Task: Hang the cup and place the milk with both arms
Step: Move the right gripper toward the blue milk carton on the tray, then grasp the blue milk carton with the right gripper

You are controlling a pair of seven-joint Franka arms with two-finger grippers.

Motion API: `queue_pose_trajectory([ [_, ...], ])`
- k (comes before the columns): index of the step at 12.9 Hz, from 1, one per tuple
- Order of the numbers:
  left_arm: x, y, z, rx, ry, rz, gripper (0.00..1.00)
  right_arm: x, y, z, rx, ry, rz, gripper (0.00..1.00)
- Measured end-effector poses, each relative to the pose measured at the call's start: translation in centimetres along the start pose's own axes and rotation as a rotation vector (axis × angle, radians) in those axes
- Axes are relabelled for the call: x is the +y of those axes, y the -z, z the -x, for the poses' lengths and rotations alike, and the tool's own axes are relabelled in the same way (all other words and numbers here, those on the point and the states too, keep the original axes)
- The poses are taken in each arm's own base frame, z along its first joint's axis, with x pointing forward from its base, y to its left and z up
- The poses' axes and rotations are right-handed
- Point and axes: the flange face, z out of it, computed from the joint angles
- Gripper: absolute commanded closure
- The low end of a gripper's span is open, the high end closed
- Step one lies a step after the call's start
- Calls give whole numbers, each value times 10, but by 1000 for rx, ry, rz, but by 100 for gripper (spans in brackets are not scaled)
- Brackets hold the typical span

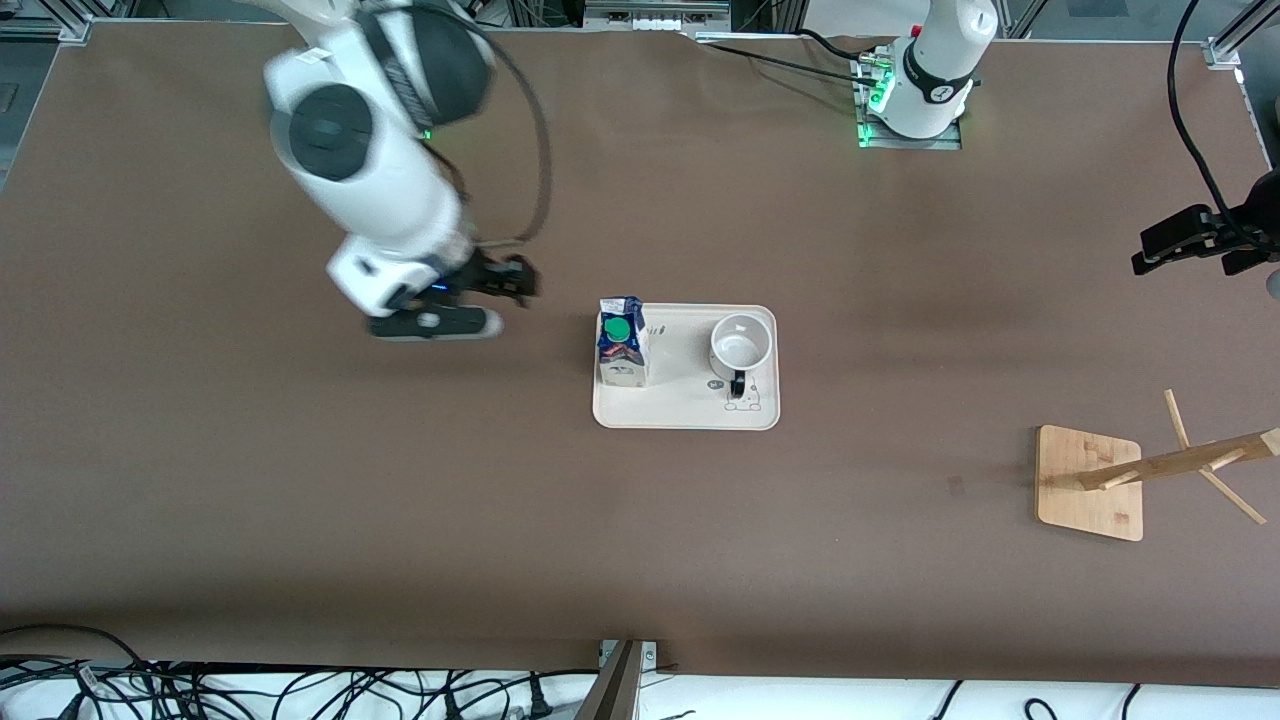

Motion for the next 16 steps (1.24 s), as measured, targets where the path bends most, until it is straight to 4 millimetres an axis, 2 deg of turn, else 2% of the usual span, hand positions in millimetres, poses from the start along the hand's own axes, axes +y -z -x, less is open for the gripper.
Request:
queue_pose_trajectory([
  [1,0,0,0,0,0,0,0,-25,-23,5,13,-32,-12,0],
  [3,0,0,0,0,0,1,0,-62,-62,16,27,-81,-24,0],
  [6,-1,0,0,0,1,1,0,-90,-98,31,16,-132,-15,0],
  [7,0,0,0,0,1,1,0,-98,-105,36,19,-131,-18,0],
  [8,0,0,0,0,0,1,0,-105,-111,40,26,-126,-23,5],
  [11,4,0,0,0,-7,1,0,-110,-127,41,30,-125,-22,58],
  [12,4,0,0,0,-7,1,0,-108,-129,39,33,-128,-20,62],
  [16,5,0,0,0,-8,1,0,-101,-115,27,52,-140,-28,63],
])
